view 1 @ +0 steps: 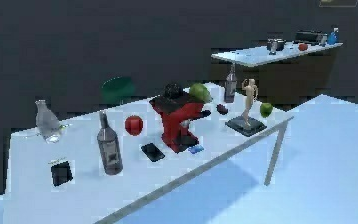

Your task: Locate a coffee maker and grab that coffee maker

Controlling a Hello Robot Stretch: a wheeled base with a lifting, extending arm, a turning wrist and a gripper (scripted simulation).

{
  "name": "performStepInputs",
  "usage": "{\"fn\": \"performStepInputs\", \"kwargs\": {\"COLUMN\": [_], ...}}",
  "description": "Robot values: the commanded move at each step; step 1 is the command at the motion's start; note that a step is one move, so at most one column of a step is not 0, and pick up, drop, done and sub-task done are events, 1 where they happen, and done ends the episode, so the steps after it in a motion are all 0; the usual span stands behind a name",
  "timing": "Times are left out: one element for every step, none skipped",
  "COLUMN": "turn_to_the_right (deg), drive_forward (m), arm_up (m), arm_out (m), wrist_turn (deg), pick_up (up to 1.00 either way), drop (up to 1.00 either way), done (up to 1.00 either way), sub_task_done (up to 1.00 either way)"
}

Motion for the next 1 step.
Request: {"fn": "performStepInputs", "kwargs": {"turn_to_the_right": [-45.0], "drive_forward": [0.0], "arm_up": [0.0], "arm_out": [0.0], "wrist_turn": [0.0], "pick_up": [0.0], "drop": [0.0], "done": [0.0], "sub_task_done": [0.0]}}
